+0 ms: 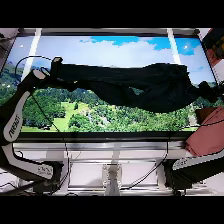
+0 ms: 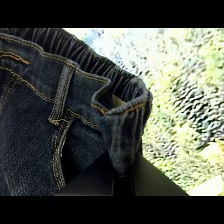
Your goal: Fold the clothes and pants, and hang the long-sleeved shirts on hangers.
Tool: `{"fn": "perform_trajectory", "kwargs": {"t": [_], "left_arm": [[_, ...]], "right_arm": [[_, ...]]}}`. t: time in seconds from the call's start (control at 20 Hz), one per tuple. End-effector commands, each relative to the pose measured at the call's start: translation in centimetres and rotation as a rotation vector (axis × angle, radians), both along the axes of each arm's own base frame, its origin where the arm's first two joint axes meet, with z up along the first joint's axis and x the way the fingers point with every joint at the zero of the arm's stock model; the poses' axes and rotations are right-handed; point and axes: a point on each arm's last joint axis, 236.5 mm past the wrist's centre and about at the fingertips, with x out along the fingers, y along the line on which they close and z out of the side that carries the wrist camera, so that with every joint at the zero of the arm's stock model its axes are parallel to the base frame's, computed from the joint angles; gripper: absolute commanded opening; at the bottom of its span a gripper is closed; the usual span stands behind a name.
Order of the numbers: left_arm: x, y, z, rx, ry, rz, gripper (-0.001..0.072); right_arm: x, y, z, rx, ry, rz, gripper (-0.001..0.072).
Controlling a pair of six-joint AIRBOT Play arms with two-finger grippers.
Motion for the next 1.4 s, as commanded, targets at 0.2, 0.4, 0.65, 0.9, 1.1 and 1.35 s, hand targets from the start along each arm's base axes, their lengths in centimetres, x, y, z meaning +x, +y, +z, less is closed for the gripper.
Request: {"fn": "perform_trajectory", "kwargs": {"t": [0.2, 0.4, 0.65, 0.9, 1.1, 1.35], "left_arm": [[3.1, -1.7, -0.1, 0.097, -0.171, -0.065, 0.0650], [3.6, -2.2, -1.3, 0.060, -0.161, -0.026, 0.0641], [3.4, -3.2, -2.1, 0.030, -0.139, -0.022, 0.0344], [2.3, -4.4, -1.5, -0.083, -0.034, 0.102, 0.0028], [0.2, -1.0, 4.5, 0.007, -0.061, 0.056, 0.0024], [-3.9, 7.1, 18.0, 0.200, -0.268, 0.101, 0.0023]], "right_arm": [[0.0, 0.1, 0.1, 0.001, -0.001, 0.001, 0.0031], [0.0, 0.1, 0.1, 0.001, -0.001, 0.001, 0.0031], [-0.1, 0.2, 0.0, 0.007, 0.006, 0.005, 0.0031], [-1.9, 2.4, -0.2, 0.082, 0.082, 0.056, 0.0031], [-2.0, 2.6, 5.1, 0.035, 0.042, 0.120, 0.0031], [-1.6, 2.3, 16.0, -0.119, -0.129, 0.132, 0.0031]]}}
